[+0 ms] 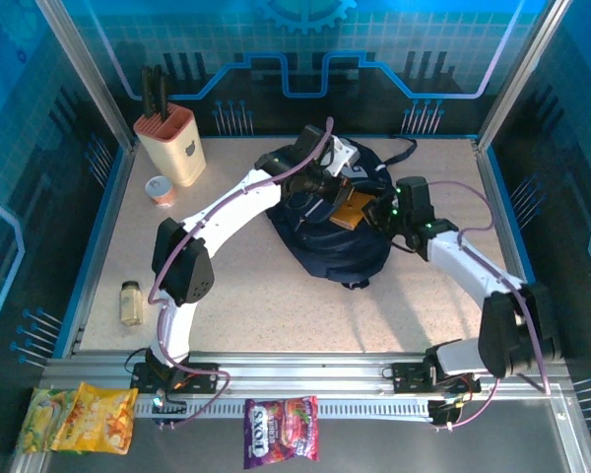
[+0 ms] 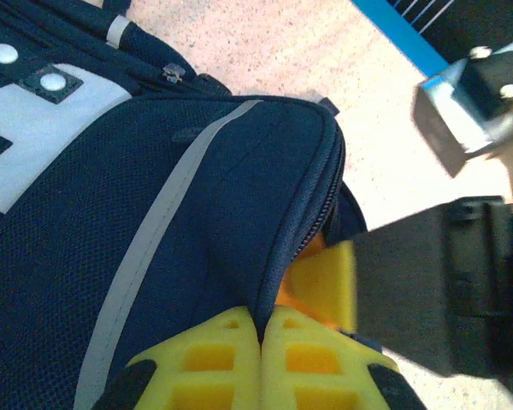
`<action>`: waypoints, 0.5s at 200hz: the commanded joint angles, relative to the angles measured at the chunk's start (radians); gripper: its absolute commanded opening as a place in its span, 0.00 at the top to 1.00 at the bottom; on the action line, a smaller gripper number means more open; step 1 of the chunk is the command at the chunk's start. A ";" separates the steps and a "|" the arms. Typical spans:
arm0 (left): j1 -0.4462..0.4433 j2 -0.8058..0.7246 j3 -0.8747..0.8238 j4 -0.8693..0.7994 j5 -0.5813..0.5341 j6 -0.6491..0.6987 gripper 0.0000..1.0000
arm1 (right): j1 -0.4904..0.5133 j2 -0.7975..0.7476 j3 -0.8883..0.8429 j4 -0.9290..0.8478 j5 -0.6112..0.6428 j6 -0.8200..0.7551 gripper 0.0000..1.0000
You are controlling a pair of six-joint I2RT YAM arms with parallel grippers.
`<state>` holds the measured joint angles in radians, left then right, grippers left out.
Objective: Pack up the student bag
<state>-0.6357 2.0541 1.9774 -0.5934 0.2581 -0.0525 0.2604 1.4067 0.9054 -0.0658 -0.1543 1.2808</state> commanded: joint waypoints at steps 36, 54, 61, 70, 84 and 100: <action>-0.007 -0.108 -0.019 0.125 0.019 -0.037 0.97 | 0.021 0.104 0.043 0.181 -0.009 0.090 0.65; -0.004 -0.110 -0.030 0.125 0.015 -0.040 0.97 | 0.007 0.039 -0.017 0.178 -0.014 0.079 0.63; -0.004 -0.110 -0.034 0.124 0.017 -0.040 0.96 | 0.002 0.012 -0.043 0.165 -0.014 0.068 0.63; -0.004 -0.109 -0.038 0.126 0.018 -0.042 0.96 | -0.003 -0.029 -0.068 0.139 -0.014 0.049 0.63; -0.001 -0.105 -0.042 0.125 0.026 -0.049 0.95 | -0.009 -0.087 -0.090 0.084 -0.009 0.014 0.62; -0.002 -0.102 -0.045 0.116 0.037 -0.057 0.90 | -0.018 -0.148 -0.112 0.025 0.003 -0.025 0.60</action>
<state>-0.6357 2.0270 1.9266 -0.5541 0.2520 -0.0811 0.2604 1.3468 0.8238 0.0399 -0.1646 1.3266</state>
